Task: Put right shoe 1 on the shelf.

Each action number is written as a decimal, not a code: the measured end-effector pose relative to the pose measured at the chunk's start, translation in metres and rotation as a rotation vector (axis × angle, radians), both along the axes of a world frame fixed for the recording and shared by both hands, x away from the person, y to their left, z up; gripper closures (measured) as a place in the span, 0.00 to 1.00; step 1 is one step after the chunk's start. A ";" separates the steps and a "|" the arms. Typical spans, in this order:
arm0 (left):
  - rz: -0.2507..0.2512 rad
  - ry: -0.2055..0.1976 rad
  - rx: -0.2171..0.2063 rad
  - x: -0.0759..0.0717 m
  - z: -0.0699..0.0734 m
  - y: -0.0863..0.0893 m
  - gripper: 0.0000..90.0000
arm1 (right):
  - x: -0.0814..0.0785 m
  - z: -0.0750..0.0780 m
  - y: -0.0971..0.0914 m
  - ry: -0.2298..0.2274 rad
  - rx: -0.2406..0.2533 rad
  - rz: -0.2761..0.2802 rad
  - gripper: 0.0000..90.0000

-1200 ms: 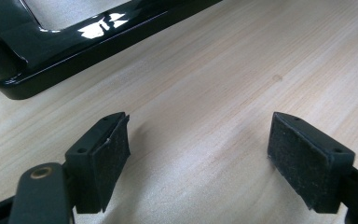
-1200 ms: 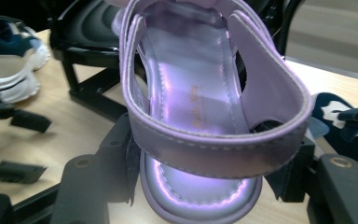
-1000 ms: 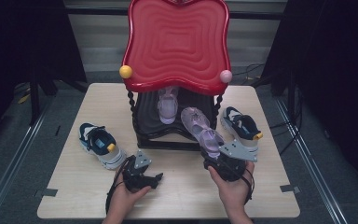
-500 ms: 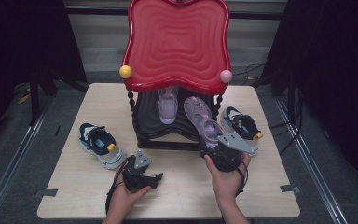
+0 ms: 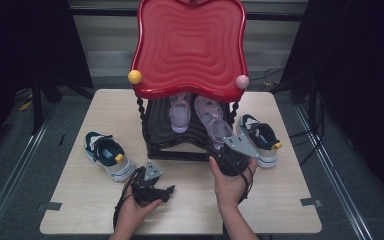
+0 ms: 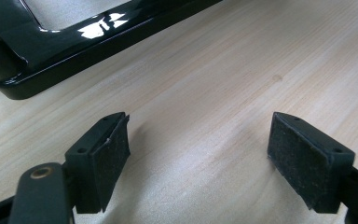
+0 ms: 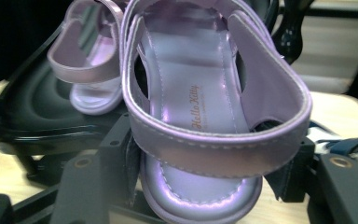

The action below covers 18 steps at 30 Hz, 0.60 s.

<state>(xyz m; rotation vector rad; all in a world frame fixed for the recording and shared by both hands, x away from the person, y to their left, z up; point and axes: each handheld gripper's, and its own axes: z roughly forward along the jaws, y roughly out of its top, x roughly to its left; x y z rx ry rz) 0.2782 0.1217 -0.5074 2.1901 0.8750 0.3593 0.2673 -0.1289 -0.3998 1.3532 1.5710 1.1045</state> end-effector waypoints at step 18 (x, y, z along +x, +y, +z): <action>0.000 0.000 0.001 0.000 0.000 0.000 0.22 | 0.022 -0.013 0.010 -0.008 0.075 -0.083 0.41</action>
